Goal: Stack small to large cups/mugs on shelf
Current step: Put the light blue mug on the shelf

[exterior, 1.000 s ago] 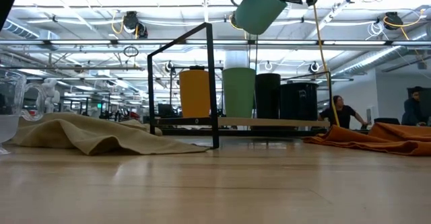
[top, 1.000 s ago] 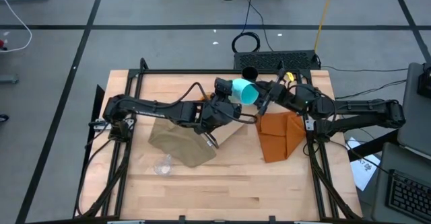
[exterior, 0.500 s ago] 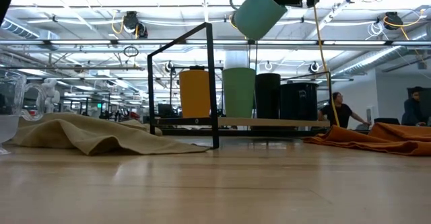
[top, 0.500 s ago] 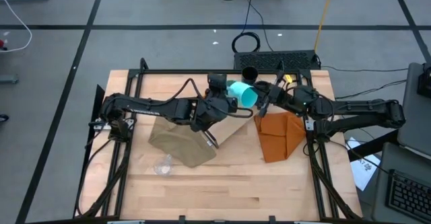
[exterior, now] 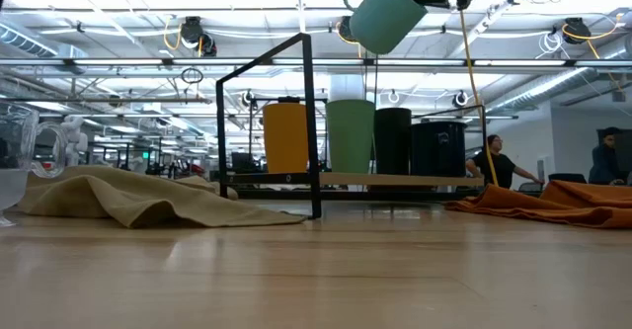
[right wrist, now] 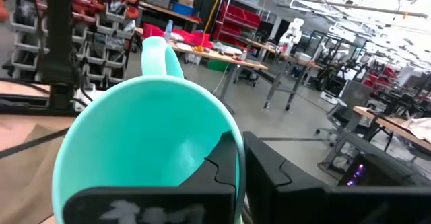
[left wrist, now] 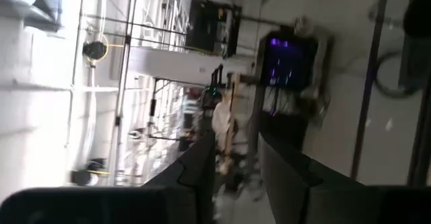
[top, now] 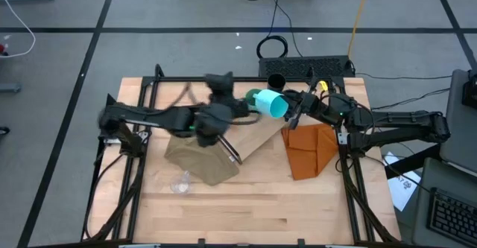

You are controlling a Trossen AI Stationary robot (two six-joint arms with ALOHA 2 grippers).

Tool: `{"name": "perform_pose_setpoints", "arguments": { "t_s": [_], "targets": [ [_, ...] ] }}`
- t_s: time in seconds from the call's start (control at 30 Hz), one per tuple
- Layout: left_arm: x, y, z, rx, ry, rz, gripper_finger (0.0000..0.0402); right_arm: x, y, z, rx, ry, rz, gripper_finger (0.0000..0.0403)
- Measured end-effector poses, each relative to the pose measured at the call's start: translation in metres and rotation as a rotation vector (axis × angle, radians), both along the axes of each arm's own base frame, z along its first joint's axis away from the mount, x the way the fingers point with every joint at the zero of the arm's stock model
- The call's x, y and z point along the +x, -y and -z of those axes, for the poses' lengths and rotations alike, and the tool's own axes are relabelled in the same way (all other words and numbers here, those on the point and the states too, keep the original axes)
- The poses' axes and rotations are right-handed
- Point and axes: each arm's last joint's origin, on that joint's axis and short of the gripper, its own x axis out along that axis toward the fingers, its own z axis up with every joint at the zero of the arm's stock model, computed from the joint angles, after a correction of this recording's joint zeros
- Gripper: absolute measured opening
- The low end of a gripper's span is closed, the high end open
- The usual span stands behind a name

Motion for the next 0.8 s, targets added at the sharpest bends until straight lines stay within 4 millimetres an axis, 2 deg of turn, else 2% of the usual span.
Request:
{"name": "perform_pose_setpoints", "arguments": {
  "t_s": [0.13, 0.23, 0.43, 0.6, 0.7, 0.8],
  "targets": [
    [-0.041, 0.011, -0.038, -0.048, 0.201, 0.024, 0.0113, -0.006, -0.005, -0.004, -0.001, 0.014, -0.02, 0.0001],
    [-0.08, 0.026, -0.064, -0.076, 0.323, 0.025, 0.0113, -0.011, -0.009, -0.007, 0.0, 0.021, -0.04, 0.0001],
    [-0.157, 0.061, -0.099, -0.184, 0.496, 0.192, 0.0113, -0.025, -0.013, -0.009, 0.03, 0.006, -0.053, 0.0001],
    [-0.208, 0.077, -0.111, -0.318, 0.625, 0.371, 0.0113, -0.032, -0.013, -0.007, 0.078, -0.016, -0.05, 0.0001],
    [-0.227, 0.081, -0.11, -0.376, 0.661, 0.448, 0.0113, -0.032, -0.013, -0.001, 0.116, -0.063, -0.046, 0.0001],
    [-0.237, 0.089, -0.106, -0.394, 0.642, 0.514, 0.0113, -0.028, -0.013, 0.0, 0.167, -0.132, -0.038, 0.0]
  ]
}}
